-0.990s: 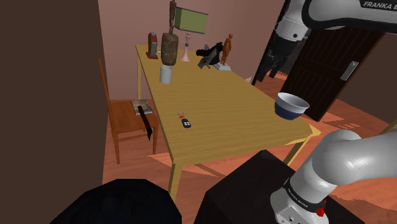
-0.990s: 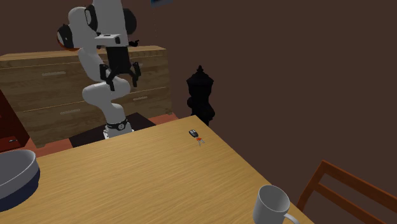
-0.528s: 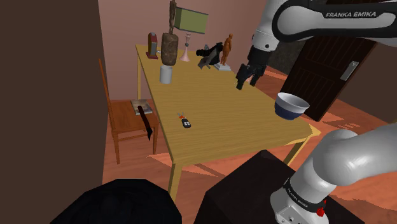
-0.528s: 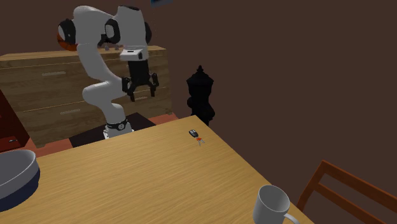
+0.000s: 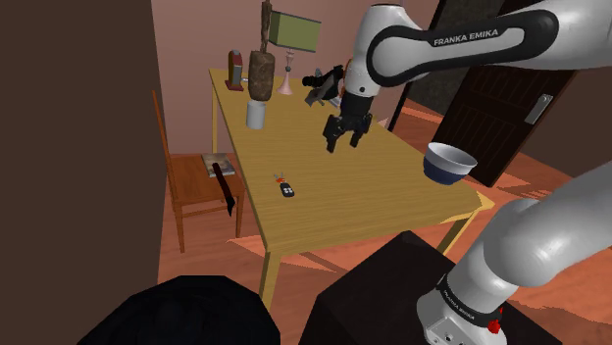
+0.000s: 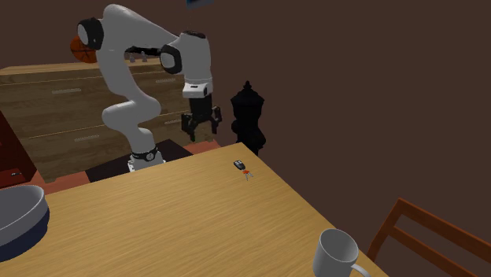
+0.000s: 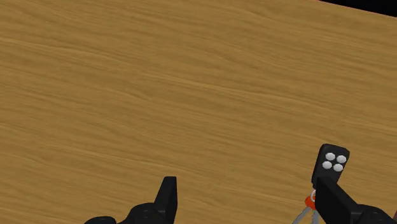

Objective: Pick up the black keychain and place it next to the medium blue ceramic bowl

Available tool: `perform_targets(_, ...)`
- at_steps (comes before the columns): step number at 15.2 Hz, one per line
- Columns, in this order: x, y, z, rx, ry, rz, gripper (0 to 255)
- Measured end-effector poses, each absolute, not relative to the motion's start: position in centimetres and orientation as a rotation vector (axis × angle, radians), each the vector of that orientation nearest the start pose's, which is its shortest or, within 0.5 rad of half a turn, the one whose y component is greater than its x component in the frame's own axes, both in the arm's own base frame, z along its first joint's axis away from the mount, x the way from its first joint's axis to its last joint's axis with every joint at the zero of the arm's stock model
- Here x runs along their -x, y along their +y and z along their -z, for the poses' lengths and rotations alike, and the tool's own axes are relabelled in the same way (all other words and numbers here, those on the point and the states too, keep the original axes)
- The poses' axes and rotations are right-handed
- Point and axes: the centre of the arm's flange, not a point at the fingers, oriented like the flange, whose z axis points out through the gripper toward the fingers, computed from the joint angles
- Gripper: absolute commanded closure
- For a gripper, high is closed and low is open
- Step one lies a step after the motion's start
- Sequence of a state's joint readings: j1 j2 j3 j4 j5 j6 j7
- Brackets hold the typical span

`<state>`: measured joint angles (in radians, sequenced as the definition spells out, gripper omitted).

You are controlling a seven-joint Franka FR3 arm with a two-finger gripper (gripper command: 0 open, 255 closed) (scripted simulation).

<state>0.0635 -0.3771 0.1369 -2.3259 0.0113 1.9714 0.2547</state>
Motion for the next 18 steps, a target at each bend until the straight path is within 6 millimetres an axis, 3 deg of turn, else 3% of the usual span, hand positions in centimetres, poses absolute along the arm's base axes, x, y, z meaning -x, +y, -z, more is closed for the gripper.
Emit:
perform_targets(13,-52.4,18.8,-38.4,3.125,0.194,-0.068,0)
perform_targets(18,-53.1,19.3,-35.8,3.121,0.201,-0.076,0)
